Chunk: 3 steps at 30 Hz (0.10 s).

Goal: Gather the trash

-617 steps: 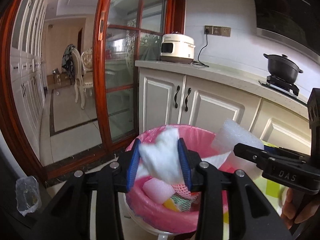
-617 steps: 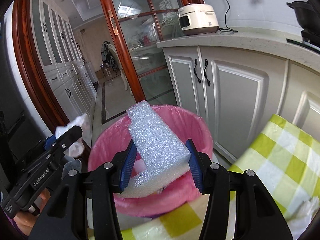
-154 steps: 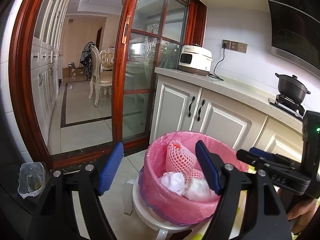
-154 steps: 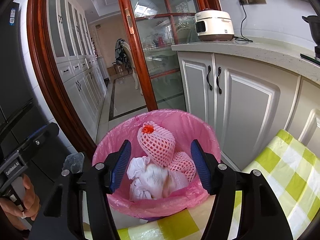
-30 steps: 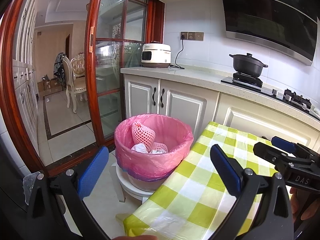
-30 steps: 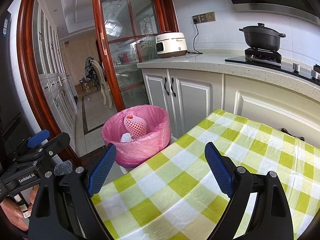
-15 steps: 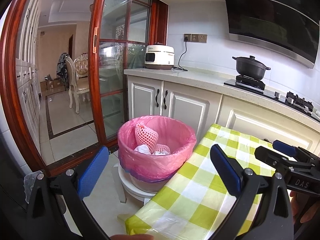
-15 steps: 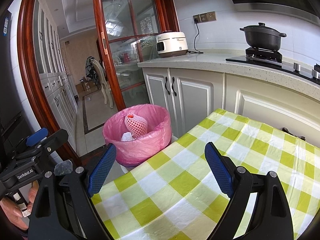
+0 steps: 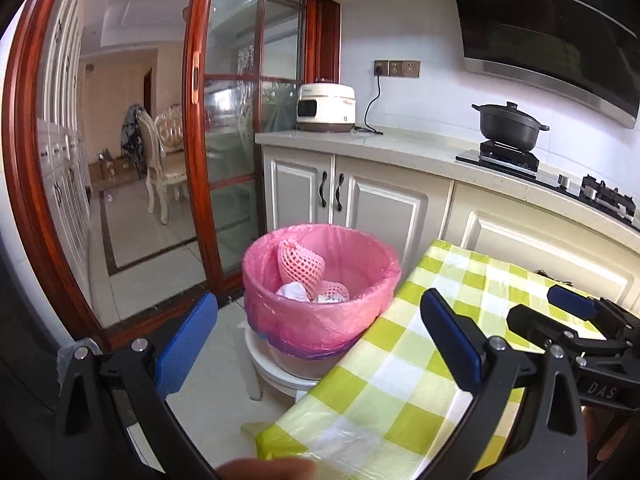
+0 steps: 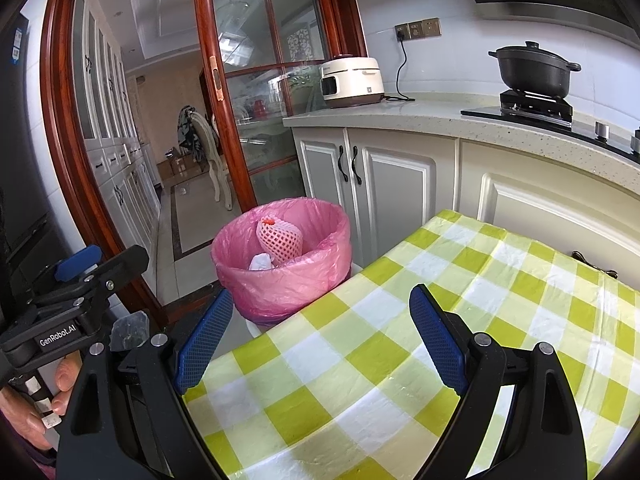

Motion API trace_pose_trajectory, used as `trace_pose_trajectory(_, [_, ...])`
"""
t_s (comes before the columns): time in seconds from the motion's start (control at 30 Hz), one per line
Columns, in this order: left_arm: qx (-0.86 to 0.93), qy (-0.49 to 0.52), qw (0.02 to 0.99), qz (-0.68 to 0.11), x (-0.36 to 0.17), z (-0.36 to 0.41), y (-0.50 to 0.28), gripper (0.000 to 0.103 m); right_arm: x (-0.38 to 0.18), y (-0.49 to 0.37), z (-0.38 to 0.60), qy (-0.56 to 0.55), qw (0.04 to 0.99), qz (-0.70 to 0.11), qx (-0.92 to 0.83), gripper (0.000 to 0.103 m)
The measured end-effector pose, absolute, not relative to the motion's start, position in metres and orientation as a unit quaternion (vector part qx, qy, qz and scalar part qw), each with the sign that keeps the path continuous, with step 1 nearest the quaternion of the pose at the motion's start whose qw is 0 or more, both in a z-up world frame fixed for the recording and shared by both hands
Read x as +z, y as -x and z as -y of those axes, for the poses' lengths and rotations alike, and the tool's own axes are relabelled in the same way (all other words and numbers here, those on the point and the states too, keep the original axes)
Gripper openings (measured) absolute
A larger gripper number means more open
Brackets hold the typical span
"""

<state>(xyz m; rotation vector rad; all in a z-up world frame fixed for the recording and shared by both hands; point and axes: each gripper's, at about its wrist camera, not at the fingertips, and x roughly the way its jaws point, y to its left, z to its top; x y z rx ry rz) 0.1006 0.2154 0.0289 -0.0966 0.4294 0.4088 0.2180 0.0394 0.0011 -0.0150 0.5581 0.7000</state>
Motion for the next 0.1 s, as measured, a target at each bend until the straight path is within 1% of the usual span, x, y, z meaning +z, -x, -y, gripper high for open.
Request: trace_pose_trajectory(0.1, [0.202,0.043,0.956,-0.21,0.0315,-0.2115,-0.0962,0.098,0.0016,-0.2149,-0.0346,0.002,0.903,-0.267,0.338,0.085])
